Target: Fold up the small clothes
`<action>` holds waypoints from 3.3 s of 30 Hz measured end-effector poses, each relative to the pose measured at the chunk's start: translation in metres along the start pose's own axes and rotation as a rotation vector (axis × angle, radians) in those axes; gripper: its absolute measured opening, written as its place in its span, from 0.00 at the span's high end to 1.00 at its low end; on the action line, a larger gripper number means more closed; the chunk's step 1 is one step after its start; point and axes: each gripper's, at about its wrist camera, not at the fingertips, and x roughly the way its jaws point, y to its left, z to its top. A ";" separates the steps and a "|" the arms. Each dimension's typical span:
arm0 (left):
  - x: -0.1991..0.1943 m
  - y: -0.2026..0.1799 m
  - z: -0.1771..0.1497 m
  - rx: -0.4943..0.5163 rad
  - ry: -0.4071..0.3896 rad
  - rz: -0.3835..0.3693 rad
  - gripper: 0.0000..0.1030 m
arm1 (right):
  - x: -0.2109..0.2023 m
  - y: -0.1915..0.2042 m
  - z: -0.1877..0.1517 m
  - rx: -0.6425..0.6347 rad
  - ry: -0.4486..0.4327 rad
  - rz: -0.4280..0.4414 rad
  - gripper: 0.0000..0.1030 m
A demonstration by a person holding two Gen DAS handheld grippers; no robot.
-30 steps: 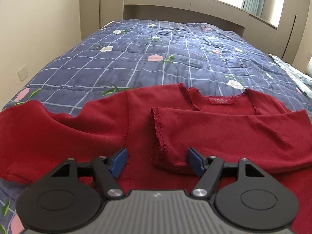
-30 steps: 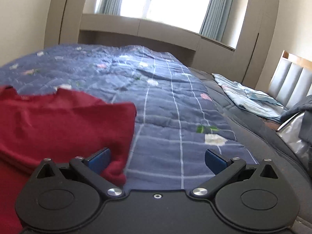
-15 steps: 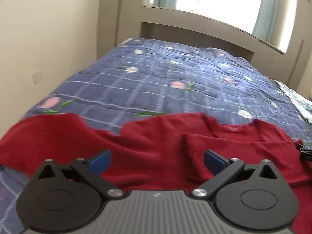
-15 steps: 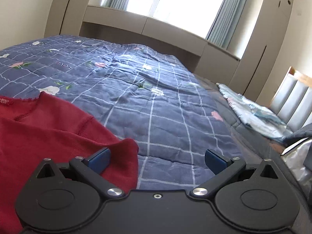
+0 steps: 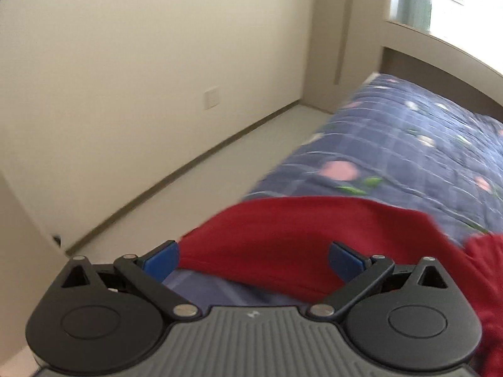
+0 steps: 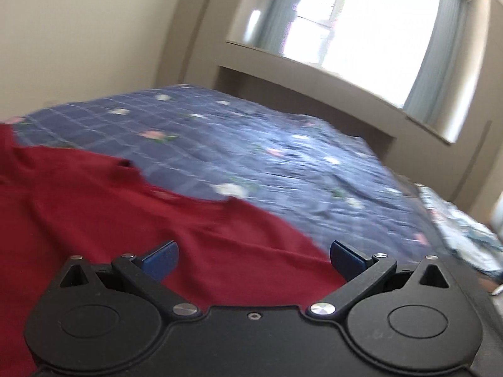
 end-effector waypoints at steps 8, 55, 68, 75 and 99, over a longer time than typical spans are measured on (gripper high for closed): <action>0.048 0.074 0.003 -0.392 0.140 -0.110 0.00 | -0.015 0.050 -0.001 0.040 0.016 0.094 0.00; -0.139 -0.141 0.072 -0.008 -0.407 -0.762 0.95 | -0.066 -0.010 -0.036 0.213 0.020 0.033 0.00; -0.111 -0.307 -0.049 0.369 -0.166 -0.883 0.95 | -0.073 -0.082 -0.073 0.302 0.050 -0.063 0.00; -0.104 -0.342 -0.129 0.524 -0.084 -0.853 0.94 | -0.072 -0.102 -0.090 0.321 0.078 -0.074 0.00; -0.102 -0.188 -0.065 0.322 0.010 -0.523 0.00 | -0.004 -0.055 -0.021 0.313 0.052 0.247 0.01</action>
